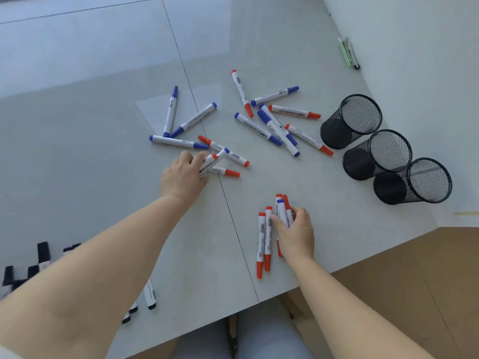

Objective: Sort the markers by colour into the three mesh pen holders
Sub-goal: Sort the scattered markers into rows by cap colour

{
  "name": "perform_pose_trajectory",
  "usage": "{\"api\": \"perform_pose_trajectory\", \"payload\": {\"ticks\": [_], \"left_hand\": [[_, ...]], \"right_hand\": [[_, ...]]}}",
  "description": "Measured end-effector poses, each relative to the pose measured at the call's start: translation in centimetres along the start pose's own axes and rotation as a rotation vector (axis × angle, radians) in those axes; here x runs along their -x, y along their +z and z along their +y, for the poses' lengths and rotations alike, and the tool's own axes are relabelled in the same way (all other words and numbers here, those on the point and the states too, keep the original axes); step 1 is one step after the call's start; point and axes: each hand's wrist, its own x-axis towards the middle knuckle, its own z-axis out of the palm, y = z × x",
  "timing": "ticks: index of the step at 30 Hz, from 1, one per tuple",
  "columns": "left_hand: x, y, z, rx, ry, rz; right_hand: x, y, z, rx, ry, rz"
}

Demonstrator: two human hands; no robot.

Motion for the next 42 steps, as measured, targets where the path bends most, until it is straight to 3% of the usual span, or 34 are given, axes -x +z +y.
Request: {"api": "perform_pose_trajectory", "payload": {"ticks": [11, 22, 28, 32, 37, 42], "left_hand": [[0.4, -0.4, 0.1, 0.061, -0.019, 0.072], [-0.5, -0.3, 1.5, -0.054, -0.067, 0.033], [-0.2, -0.9, 1.6, 0.133, -0.069, 0.111], [-0.9, -2.2, 1.5, 0.485, -0.318, 0.089], [-2.4, -3.4, 0.7, 0.634, -0.669, 0.130], [-4.8, -3.5, 0.9, 0.806, -0.992, 0.094]], "right_hand": [[-0.7, -0.4, -0.3, 0.214, -0.195, 0.092], [-1.4, -0.5, -0.9, 0.261, -0.189, 0.129], [-2.1, -0.1, -1.9, 0.328, -0.126, 0.111], [-2.7, 0.1, -2.8, 0.335, -0.044, 0.104], [-3.5, -0.5, -4.0, 0.400, -0.139, 0.180], [-5.7, -1.4, -7.4, 0.078, -0.230, 0.078]]}}
